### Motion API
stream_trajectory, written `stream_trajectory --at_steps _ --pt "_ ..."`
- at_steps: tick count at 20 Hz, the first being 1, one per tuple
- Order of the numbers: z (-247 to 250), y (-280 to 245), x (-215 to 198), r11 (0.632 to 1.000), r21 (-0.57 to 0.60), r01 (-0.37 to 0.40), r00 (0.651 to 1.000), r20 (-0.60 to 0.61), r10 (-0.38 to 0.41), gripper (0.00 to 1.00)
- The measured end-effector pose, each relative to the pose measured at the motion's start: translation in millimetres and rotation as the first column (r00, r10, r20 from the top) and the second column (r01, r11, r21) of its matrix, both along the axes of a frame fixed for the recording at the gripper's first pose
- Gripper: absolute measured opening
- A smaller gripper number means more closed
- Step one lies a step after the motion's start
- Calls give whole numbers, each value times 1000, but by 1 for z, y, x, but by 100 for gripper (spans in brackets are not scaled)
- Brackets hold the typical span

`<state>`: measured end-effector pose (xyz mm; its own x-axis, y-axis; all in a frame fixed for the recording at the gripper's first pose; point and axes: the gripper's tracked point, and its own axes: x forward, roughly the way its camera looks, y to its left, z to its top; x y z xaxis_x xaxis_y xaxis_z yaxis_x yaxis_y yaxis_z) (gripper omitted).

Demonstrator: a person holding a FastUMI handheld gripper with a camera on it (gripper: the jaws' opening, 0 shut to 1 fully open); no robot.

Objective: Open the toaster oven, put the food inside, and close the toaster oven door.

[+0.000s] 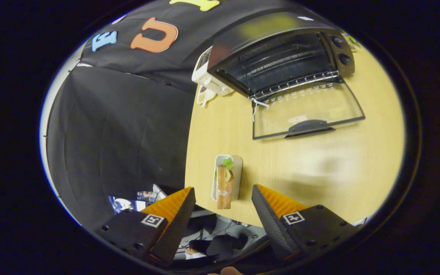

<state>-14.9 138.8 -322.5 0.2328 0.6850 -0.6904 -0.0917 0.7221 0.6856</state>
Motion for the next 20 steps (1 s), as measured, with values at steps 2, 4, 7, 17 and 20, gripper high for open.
stream_trajectory --at_steps 2,4,7,17,20 --pt "-12 12 -4 1000 -9 -26 999 -30 25 96" --pt "-26 24 -5 999 -17 -51 998 -50 50 94" --pt "-43 38 -3 997 -26 -73 995 -76 71 88" --pt "-77 61 -1 996 -41 -85 986 -150 78 53" --pt "-76 60 -1 996 -39 -83 985 -156 76 40"
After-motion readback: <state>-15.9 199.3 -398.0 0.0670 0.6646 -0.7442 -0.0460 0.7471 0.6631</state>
